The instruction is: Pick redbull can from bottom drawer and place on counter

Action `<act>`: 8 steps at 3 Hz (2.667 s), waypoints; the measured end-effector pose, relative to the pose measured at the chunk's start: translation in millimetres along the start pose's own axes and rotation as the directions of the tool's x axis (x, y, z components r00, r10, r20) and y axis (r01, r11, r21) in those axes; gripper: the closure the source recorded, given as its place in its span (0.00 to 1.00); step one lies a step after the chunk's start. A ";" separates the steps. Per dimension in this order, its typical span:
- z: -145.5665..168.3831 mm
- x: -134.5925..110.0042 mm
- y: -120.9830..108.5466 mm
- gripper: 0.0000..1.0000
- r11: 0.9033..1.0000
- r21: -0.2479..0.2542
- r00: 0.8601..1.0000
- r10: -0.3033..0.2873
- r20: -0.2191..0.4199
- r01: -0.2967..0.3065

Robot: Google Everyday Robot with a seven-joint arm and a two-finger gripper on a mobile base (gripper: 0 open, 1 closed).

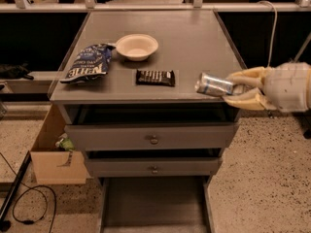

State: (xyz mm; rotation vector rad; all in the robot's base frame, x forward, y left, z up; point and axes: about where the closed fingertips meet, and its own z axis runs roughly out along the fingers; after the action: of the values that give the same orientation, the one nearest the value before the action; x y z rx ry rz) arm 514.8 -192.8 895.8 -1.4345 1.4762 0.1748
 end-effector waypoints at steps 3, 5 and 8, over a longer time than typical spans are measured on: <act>39.3 -47.7 -82.7 1.00 0.997 -0.028 0.998 -0.070 -0.009 0.069; 58.6 -27.0 -109.5 1.00 0.996 -0.052 0.993 -0.079 -0.082 0.075; 69.6 23.9 -110.9 1.00 0.998 -0.063 0.988 -0.030 -0.152 0.021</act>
Offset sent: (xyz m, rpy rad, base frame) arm 0.0473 0.0014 0.0308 -0.0466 0.0059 0.0011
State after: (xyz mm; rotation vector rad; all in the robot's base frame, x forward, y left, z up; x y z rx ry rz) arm 647.7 -190.6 904.3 -1.5440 1.5877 0.0962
